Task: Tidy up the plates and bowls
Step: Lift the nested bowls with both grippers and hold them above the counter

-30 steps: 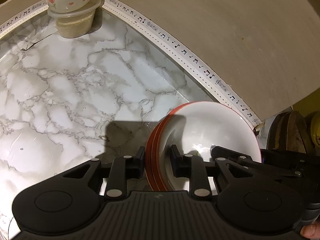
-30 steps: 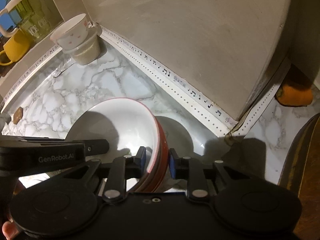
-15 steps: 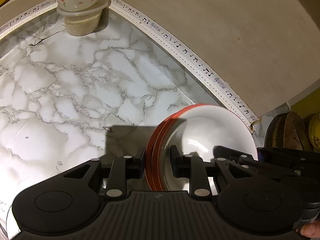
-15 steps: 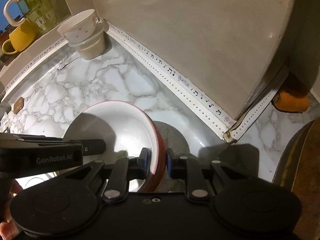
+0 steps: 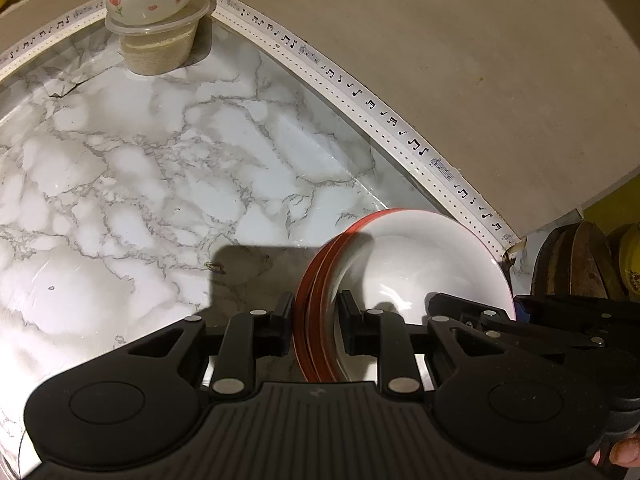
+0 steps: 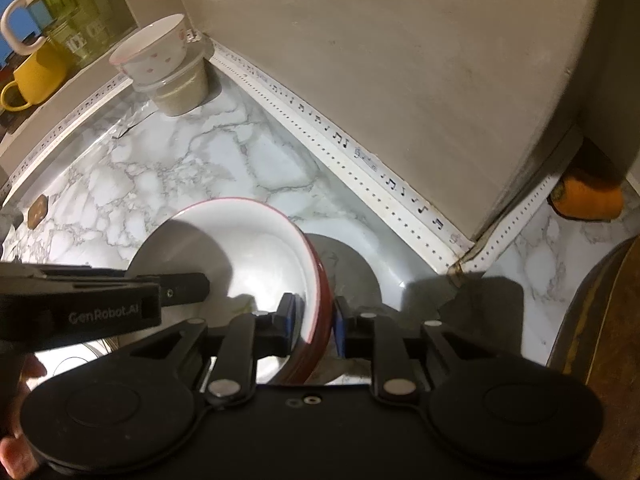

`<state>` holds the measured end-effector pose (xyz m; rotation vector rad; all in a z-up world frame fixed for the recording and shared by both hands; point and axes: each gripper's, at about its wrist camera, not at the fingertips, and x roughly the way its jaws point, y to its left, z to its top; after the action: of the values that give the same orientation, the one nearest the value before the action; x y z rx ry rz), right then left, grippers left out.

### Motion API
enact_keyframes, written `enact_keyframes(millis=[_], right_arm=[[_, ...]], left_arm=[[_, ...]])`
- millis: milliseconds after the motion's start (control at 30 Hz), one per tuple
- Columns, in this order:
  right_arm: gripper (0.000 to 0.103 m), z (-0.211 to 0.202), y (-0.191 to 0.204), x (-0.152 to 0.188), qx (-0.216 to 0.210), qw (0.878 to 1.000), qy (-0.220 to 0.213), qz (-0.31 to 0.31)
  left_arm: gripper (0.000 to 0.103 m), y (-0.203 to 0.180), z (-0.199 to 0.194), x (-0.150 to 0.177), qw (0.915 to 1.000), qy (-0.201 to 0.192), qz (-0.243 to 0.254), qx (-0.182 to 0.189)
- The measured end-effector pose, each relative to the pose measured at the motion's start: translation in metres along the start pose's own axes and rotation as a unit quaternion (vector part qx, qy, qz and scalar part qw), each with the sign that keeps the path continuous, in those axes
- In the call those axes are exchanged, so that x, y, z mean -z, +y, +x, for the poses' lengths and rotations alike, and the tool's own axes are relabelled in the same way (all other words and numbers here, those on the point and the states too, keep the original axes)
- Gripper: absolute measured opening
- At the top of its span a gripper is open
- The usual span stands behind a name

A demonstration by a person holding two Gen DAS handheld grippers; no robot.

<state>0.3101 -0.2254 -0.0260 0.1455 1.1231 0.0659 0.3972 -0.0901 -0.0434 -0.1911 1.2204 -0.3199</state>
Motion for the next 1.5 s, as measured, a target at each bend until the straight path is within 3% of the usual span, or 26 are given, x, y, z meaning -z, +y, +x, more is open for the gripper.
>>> enact_keyframes(millis=[700, 933, 1267, 1500], right_arm=[[0.03, 0.001, -0.005, -0.002, -0.031, 0.999, 0.031, 0.021], [0.031, 0.004, -0.003, -0.002, -0.03, 0.998, 0.041, 0.025], [0.024, 0.001, 0.012, -0.002, 0.011, 0.999, 0.027, -0.037], [0.019, -0.002, 0.012, -0.002, 0.02, 0.999, 0.023, -0.044]], left_arm=[[0.025, 0.011, 0.001, 0.002, 0.9992, 0.024, -0.018, 0.025], [0.027, 0.006, 0.002, 0.005, 0.9996, 0.022, -0.014, 0.01], [0.025, -0.002, -0.004, 0.008, 0.9999, 0.012, -0.001, -0.012], [0.025, -0.004, -0.009, 0.01, 0.9999, 0.01, 0.001, -0.014]])
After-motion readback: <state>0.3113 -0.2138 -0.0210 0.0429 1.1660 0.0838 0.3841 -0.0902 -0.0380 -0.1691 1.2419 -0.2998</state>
